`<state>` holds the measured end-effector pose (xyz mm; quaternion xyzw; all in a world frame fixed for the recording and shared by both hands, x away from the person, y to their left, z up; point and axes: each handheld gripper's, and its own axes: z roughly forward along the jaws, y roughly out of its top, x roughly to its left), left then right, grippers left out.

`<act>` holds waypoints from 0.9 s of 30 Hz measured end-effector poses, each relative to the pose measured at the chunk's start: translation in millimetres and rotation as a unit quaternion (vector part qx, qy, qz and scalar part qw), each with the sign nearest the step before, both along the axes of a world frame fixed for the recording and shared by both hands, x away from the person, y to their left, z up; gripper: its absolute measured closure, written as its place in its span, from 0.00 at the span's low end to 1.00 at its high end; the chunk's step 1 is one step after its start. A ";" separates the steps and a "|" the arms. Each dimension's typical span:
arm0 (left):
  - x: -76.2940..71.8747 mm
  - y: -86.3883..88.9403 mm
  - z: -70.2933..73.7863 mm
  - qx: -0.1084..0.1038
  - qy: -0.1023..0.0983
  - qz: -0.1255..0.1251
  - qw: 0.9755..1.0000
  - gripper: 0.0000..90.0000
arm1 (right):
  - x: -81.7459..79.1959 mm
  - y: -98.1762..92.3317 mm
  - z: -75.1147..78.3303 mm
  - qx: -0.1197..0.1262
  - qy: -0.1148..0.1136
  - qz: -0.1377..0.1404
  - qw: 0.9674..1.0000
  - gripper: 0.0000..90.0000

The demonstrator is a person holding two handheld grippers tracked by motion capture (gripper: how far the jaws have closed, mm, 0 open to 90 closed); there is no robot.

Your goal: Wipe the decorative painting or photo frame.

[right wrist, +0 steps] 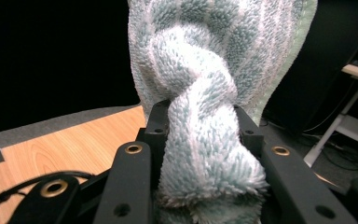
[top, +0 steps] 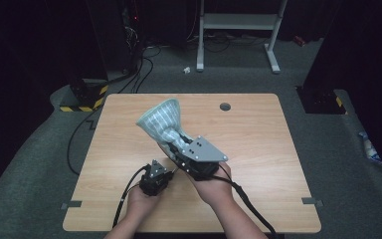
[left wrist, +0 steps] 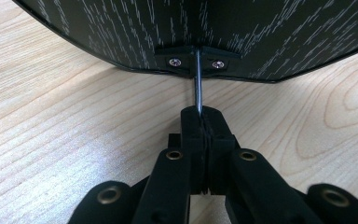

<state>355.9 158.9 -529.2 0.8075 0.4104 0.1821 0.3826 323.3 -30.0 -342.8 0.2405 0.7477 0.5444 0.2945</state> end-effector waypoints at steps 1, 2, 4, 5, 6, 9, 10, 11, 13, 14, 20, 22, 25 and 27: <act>-0.1 -0.1 0.0 0.001 -0.001 0.000 1.000 0.98 | -2.4 -2.0 -2.8 0.000 -0.004 -0.002 1.000 0.74; -0.2 -0.4 0.0 0.001 -0.001 0.000 1.000 0.98 | -4.7 -4.1 -6.0 0.001 -0.007 -0.004 1.000 0.74; -0.3 -0.4 0.0 0.003 -0.003 0.000 1.000 0.98 | -7.9 -9.2 -14.1 0.003 -0.009 -0.006 1.000 0.74; -0.3 -0.5 0.1 0.003 -0.003 -0.001 1.000 0.98 | -7.9 -11.5 -19.0 0.001 -0.006 -0.009 1.000 0.74; -0.5 -0.8 0.0 0.002 -0.003 0.000 1.000 0.98 | -8.0 -14.2 -24.5 0.003 0.001 -0.007 1.000 0.74; -1.2 -1.8 -0.4 0.000 0.001 0.000 1.000 0.98 | -9.2 -21.9 -41.0 0.001 0.015 -0.008 1.000 0.74; -1.1 -1.6 -0.1 0.003 -0.002 0.001 1.000 0.98 | -9.8 -23.8 -45.8 0.000 0.019 -0.009 1.000 0.73; -1.0 -1.5 -0.1 0.003 -0.004 0.001 1.000 0.98 | -10.2 -25.6 -50.4 -0.002 0.022 -0.009 1.000 0.73; -0.9 -1.4 -0.1 0.003 -0.004 0.001 1.000 0.98 | -11.8 -29.6 -57.9 -0.002 0.027 -0.011 1.000 0.73; -1.0 -1.5 -0.1 0.004 -0.004 0.002 1.000 0.98 | -12.9 -31.9 -61.0 -0.002 0.027 -0.012 1.000 0.73; -1.1 -1.7 -0.2 0.002 -0.001 0.001 1.000 0.98 | -19.4 -43.4 -78.4 -0.003 0.035 -0.021 0.999 0.73; -1.1 -1.5 -0.2 0.001 0.000 0.001 1.000 0.98 | -21.3 -47.0 -84.6 -0.004 0.037 -0.025 0.999 0.73; -1.2 -1.7 -0.2 0.002 -0.001 0.001 1.000 0.98 | -23.5 -51.5 -92.4 -0.003 0.042 -0.029 0.999 0.73; -1.1 -1.7 -0.3 0.002 -0.001 0.002 1.000 0.98 | -24.3 -53.9 -97.0 -0.005 0.047 -0.032 0.998 0.73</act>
